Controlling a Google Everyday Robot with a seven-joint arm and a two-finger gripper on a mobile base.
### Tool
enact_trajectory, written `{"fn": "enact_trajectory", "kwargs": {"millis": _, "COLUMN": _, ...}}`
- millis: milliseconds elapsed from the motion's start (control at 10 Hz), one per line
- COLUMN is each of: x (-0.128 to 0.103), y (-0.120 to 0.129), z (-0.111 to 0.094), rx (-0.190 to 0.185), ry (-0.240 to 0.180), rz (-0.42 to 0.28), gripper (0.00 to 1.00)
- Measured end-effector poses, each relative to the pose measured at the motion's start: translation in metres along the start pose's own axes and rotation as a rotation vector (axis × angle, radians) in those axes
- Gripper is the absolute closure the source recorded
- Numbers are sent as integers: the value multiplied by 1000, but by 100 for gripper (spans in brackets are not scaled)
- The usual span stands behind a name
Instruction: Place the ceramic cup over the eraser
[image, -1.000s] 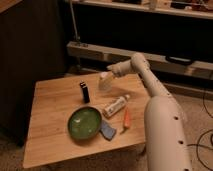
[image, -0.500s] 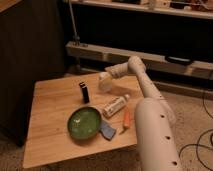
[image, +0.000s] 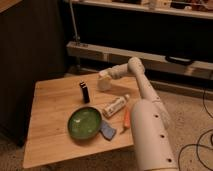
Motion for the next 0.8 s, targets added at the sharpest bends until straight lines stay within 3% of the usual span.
{"fn": "enact_trajectory", "kwargs": {"millis": 200, "x": -28, "y": 5, "z": -9, "rx": -19, "ry": -48, "rz": -30, "gripper": 97}}
{"fn": "enact_trajectory", "kwargs": {"millis": 500, "x": -97, "y": 26, "z": -37, "rx": -57, "ry": -98, "rz": -110, "gripper": 100}}
{"fn": "enact_trajectory", "kwargs": {"millis": 800, "x": -170, "y": 71, "z": -62, "rx": -123, "ry": -154, "rz": -180, "gripper": 100}}
